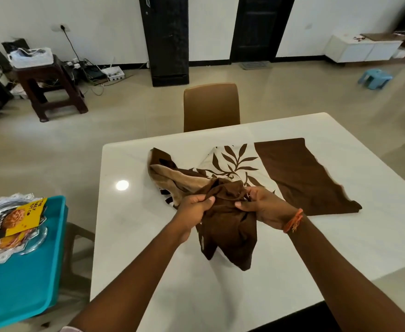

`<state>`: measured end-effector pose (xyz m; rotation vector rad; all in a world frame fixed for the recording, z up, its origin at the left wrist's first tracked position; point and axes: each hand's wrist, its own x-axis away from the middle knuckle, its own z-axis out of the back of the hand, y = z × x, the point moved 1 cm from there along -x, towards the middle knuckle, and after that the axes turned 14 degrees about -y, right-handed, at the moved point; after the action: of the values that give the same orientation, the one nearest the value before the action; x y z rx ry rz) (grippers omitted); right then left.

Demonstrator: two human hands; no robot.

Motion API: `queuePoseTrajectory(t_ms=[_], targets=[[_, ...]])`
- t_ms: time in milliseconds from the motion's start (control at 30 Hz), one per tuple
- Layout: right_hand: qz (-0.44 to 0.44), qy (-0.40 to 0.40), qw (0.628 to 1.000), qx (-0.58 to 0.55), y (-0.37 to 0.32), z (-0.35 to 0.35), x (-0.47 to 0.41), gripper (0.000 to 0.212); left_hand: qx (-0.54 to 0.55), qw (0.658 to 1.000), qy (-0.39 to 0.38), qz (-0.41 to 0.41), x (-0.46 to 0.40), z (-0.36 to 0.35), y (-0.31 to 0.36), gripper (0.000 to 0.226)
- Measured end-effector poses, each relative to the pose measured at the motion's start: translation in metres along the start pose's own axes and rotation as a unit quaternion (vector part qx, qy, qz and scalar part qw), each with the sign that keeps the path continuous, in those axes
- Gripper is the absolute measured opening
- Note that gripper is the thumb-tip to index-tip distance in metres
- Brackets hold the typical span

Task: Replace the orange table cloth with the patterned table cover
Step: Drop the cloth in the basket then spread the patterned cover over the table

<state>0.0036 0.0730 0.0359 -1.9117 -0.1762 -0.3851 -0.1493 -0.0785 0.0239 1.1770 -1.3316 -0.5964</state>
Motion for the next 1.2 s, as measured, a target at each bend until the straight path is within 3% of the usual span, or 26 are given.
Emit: queuePoseTrajectory(t_ms=[100,167,267,333,400,467,533,633,667,700,767,867,933,967,1000,1067,1100,1167,1200], targets=[[0.027,0.079,0.994,0.076,-0.001,0.002,0.000,0.059,0.067,0.997,-0.003,0.037,0.001,0.016,-0.004,0.036],[0.051,0.153,0.982,0.095,-0.002,0.006,0.001,0.049,0.118,0.992,0.015,0.045,0.004,0.028,-0.011,0.044],[0.092,0.214,0.972,0.041,-0.003,0.017,0.008,0.037,0.217,0.975,0.048,0.009,0.009,0.046,-0.020,0.040],[0.097,0.249,0.963,0.022,-0.002,0.032,0.017,0.041,0.215,0.972,0.092,-0.005,0.013,0.061,-0.022,0.035],[0.061,0.319,0.939,0.114,0.003,0.052,0.025,0.031,0.118,0.973,0.199,0.023,0.014,0.081,-0.030,0.029],[0.002,0.408,0.874,0.264,0.010,0.073,0.031,0.027,-0.047,0.945,0.310,0.094,0.020,0.106,-0.050,0.029],[-0.063,0.457,0.805,0.373,0.020,0.087,0.036,0.027,-0.160,0.908,0.339,0.185,0.030,0.133,-0.080,0.027],[-0.245,0.396,0.745,0.478,0.038,0.093,0.034,0.010,-0.205,0.847,0.370,0.323,0.047,0.151,-0.119,0.038],[-0.309,0.370,0.714,0.507,0.046,0.091,0.030,0.020,-0.209,0.826,0.398,0.341,0.051,0.147,-0.123,0.045],[-0.344,0.355,0.687,0.533,0.052,0.085,0.026,0.030,-0.233,0.812,0.427,0.322,0.053,0.140,-0.121,0.047],[-0.275,0.350,0.680,0.583,0.059,0.068,0.008,0.043,-0.304,0.814,0.452,0.201,0.049,0.124,-0.111,0.043],[-0.118,0.264,0.742,0.605,0.063,0.026,-0.035,0.058,-0.390,0.842,0.372,-0.007,0.032,0.095,-0.091,0.037],[-0.112,0.191,0.759,0.612,0.067,-0.003,-0.064,0.082,-0.387,0.891,0.232,-0.047,0.012,0.075,-0.077,0.048],[-0.137,0.168,0.749,0.625,0.072,-0.014,-0.076,0.091,-0.372,0.915,0.156,-0.031,0.000,0.067,-0.075,0.063],[-0.160,0.156,0.730,0.645,0.078,-0.020,-0.087,0.089,-0.388,0.915,0.110,-0.012,-0.014,0.064,-0.077,0.082],[-0.168,0.166,0.693,0.682,0.086,-0.023,-0.101,0.055,-0.484,0.869,0.099,0.021,-0.035,0.063,-0.086,0.104],[-0.145,0.176,0.687,0.690,0.086,-0.022,-0.104,0.034,-0.512,0.852,0.097,0.042,-0.043,0.066,-0.095,0.099],[-0.106,0.192,0.706,0.673,0.081,-0.005,-0.098,0.014,-0.545,0.833,0.069,0.067,-0.042,0.070,-0.105,0.061],[-0.105,0.206,0.715,0.660,0.078,0.010,-0.089,0.010,-0.591,0.801,0.054,0.072,-0.039,0.077,-0.110,0.040]])
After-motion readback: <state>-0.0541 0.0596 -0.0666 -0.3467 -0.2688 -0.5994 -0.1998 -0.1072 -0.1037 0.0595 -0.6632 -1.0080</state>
